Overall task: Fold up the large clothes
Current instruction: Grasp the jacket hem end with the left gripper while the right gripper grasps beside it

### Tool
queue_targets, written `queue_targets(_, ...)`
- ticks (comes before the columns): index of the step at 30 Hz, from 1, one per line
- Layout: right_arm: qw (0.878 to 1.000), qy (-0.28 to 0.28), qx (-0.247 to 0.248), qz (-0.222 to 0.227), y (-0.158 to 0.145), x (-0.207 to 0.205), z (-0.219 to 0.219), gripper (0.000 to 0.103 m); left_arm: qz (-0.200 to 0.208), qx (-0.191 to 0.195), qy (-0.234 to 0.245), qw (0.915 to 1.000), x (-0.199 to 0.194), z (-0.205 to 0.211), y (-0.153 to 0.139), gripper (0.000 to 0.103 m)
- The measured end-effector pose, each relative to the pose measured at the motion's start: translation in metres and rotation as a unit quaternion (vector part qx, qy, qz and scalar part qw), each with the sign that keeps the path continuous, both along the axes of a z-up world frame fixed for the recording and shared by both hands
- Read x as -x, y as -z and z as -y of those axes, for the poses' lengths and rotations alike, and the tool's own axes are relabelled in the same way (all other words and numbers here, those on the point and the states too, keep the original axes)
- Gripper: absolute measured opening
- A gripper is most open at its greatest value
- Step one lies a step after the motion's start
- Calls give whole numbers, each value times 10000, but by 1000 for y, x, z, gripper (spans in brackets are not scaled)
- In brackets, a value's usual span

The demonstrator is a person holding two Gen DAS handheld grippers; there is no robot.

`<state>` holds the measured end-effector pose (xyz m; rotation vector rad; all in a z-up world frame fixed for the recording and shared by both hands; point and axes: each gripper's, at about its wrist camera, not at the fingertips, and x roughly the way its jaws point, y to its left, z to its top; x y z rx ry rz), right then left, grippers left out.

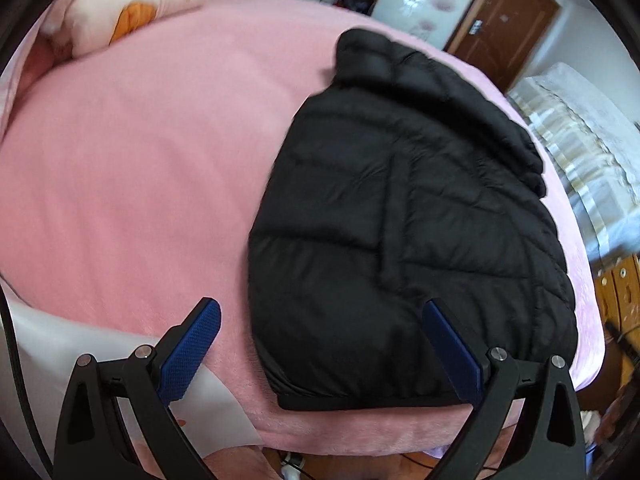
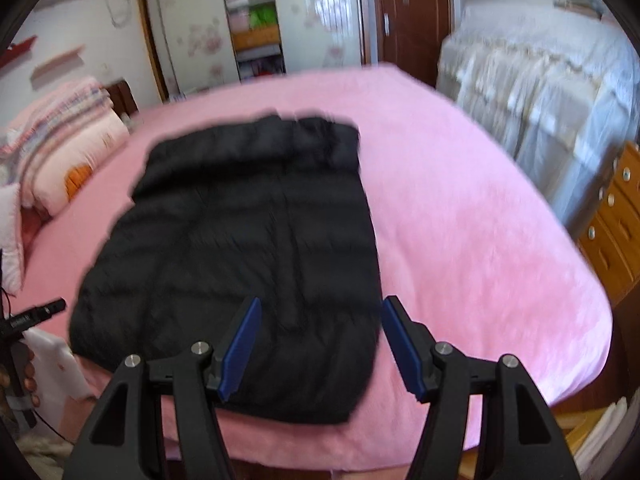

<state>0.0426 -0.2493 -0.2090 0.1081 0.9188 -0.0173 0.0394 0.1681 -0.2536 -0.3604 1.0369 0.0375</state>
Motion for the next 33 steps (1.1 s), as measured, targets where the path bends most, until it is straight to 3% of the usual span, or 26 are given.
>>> queue_targets(5, 9963, 206, -473, -685, 48, -4, 22, 63, -171, 392, -199, 9989, -8, -14, 28, 100)
queue_targets(9, 9915, 165, -902, -922, 68, -3, 27, 63, -274, 413, -170, 9986, -16, -12, 40, 100)
queue_targets(16, 9827, 24, -1410, -1200, 91, -7, 24, 63, -378, 681, -39, 9970, -20, -6, 56, 100)
queue_targets(25, 9787, 62, -1576, -1312, 106, -12, 22, 63, -440, 1164, 156, 9921, -24, 1, 64, 98)
queue_targets(29, 9782, 54, -1584, -1343, 111, -15, 23, 66, -440, 1359, 340, 9892, -23, 9, 65, 90)
queue_targets(31, 9785, 59, -1573, -1331, 112, -16, 23, 66, -425, 1396, 415, 9884, -24, 12, 66, 78)
queue_targets(33, 9794, 42, -1539, -1310, 113, -16, 21, 66, -455, 1454, 496, 9871, -22, 13, 66, 53)
